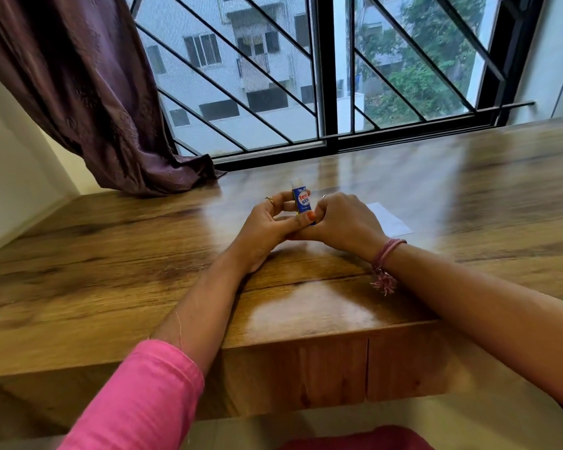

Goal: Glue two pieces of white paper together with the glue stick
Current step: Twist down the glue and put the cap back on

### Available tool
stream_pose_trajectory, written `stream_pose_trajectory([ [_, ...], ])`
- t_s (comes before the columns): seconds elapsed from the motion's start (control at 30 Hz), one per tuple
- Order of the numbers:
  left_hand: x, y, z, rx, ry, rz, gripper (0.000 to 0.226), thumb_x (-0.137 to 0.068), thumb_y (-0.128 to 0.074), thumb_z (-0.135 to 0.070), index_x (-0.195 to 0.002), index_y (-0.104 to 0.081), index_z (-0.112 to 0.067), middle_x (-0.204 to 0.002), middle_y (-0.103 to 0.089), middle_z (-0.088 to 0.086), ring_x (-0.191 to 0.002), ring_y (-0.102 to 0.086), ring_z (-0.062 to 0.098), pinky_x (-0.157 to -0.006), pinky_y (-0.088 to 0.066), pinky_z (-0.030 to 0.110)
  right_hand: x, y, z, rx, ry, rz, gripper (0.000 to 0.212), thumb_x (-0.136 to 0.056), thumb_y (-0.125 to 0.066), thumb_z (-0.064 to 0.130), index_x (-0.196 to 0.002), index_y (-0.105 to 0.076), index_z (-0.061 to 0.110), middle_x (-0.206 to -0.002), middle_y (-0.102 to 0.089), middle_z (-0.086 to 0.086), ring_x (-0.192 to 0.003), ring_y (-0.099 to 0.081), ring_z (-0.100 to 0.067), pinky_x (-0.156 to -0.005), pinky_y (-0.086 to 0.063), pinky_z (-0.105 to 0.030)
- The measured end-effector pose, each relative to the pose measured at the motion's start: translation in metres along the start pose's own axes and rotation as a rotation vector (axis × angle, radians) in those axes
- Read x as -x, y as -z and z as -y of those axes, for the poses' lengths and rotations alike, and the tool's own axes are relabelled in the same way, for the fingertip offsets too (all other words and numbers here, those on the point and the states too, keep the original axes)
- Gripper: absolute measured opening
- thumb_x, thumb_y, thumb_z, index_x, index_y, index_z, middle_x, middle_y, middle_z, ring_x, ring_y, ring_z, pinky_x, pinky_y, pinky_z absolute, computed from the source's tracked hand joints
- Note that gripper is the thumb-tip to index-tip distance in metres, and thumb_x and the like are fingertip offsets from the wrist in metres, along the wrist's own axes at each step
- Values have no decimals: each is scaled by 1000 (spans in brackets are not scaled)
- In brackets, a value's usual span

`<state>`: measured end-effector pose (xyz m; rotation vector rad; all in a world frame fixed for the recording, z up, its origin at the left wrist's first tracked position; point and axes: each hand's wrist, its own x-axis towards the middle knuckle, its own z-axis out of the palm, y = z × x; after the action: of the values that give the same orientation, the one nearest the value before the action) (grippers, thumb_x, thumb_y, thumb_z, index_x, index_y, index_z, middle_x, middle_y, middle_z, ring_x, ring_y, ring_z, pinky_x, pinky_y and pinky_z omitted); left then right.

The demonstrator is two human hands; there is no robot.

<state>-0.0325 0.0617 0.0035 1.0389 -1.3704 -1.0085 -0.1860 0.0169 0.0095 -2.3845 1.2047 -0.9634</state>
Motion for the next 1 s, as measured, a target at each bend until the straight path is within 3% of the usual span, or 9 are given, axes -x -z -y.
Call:
stream_pose_trajectory([
  [0.13, -1, 8, -1, 18, 8, -66, 44, -72, -75, -18, -113, -60, -13, -93, -73, 0, -93, -70, 21, -78, -57, 30, -1, 4, -1, -17, 85, 99, 41, -57, -79, 58, -68, -60, 24, -68, -50, 13, -62, -49, -4, -55, -39, -23],
  [0.23, -5, 18, 0, 56, 14, -204, 34, -75, -75, -9, -106, -59, -12, -88, -74, 0, -87, -71, 17, -77, -57, 28, -10, 9, -7, 2, 109, 58, 31, -67, -78, 46, -84, -68, 22, -70, -49, 18, -62, -48, -1, -55, -36, -19],
  [0.37, -12, 25, 6, 44, 111, -329, 32, -76, -76, -4, -102, -60, -13, -90, -73, 1, -83, -71, 15, -76, -57, 29, -30, 15, -15, -7, 62, -26, 10, -83, -68, 23, -89, -73, 17, -84, -69, 1, -71, -57, -12, -73, -51, -31],
  [0.47, -16, 26, 9, 31, 152, -344, 31, -76, -76, -4, -100, -60, -13, -94, -72, 4, -87, -69, 19, -87, -54, 38, -50, 15, -21, 17, 79, 54, 18, -87, -62, 17, -102, -71, 12, -101, -72, -7, -78, -58, -13, -78, -48, -27],
  [0.57, -16, 27, 9, -1, 152, -315, 33, -75, -77, -3, -101, -59, -13, -99, -71, 8, -98, -69, 25, -92, -53, 41, -64, 9, -20, 130, 163, 237, 35, -89, -61, 27, -122, -60, 15, -118, -66, -6, -98, -62, -19, -82, -42, -24],
  [0.63, -16, 28, 10, -24, 144, -288, 34, -75, -77, -3, -102, -59, -12, -101, -71, 9, -99, -69, 25, -92, -53, 41, -68, 0, -18, 156, 216, 281, 38, -88, -63, 32, -122, -60, 17, -118, -66, -3, -99, -63, -17, -79, -42, -20],
  [0.77, -16, 29, 12, -65, 123, -245, 35, -73, -79, -5, -102, -61, -13, -102, -72, 9, -97, -70, 22, -88, -56, 38, -70, -14, -22, 120, 249, 206, 17, -87, -64, 22, -102, -72, 17, -99, -73, -1, -67, -53, 5, -55, -33, -2],
  [0.87, -17, 30, 14, -93, 113, -219, 37, -71, -82, -11, -102, -62, -15, -99, -73, 6, -96, -70, 23, -85, -57, 37, -70, -6, -24, -38, 201, 132, 17, -87, -65, 18, -100, -71, 10, -97, -72, -6, -74, -60, -6, -69, -45, -8],
  [1.0, -16, 27, 13, -127, 105, -171, 37, -71, -82, -14, -104, -65, -15, -97, -75, 4, -94, -71, 21, -86, -56, 38, -62, 24, -22, -632, 26, 59, 16, -89, -62, 19, -98, -65, 7, -91, -70, -10, -76, -67, -13, -63, -55, -18],
])
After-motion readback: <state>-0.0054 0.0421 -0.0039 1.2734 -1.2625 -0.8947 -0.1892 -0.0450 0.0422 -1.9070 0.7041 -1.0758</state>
